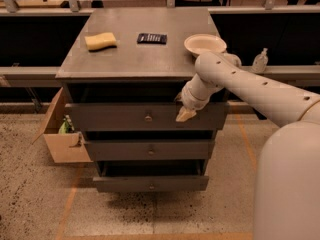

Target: Open top drawer

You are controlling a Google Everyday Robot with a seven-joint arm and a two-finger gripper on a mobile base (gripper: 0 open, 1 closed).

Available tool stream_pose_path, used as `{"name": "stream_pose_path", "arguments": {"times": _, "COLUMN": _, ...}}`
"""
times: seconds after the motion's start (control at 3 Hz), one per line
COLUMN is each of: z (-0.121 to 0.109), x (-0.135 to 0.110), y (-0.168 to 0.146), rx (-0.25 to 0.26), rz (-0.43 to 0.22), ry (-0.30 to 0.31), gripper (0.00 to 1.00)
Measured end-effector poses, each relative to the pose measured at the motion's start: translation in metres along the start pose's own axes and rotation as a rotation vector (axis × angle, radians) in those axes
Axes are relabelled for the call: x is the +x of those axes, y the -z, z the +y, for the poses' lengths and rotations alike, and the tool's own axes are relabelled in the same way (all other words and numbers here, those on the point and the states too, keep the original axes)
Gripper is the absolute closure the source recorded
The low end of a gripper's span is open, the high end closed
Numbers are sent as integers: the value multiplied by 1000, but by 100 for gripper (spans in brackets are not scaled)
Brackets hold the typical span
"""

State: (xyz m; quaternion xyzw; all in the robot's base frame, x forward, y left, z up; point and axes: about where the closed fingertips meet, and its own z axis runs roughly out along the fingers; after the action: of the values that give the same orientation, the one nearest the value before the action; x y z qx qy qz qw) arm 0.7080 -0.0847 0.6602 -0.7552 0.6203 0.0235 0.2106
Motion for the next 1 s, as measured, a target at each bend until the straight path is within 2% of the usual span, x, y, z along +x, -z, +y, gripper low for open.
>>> {"name": "stream_pose_path", "arguments": {"times": 0.33, "z": 20, "x": -10, "y": 25, "rx": -62, "rz": -5, "ry": 28, "gripper": 88}}
{"name": "stream_pose_path", "arguments": {"times": 0.67, "z": 53, "x": -24, "y": 60, "rx": -136, "rz": -4, "ry": 40, "gripper": 100}}
{"name": "stream_pose_path", "arguments": {"times": 1.0, "z": 53, "x": -24, "y": 59, "rx": -136, "rz": -4, "ry": 40, "gripper": 85}}
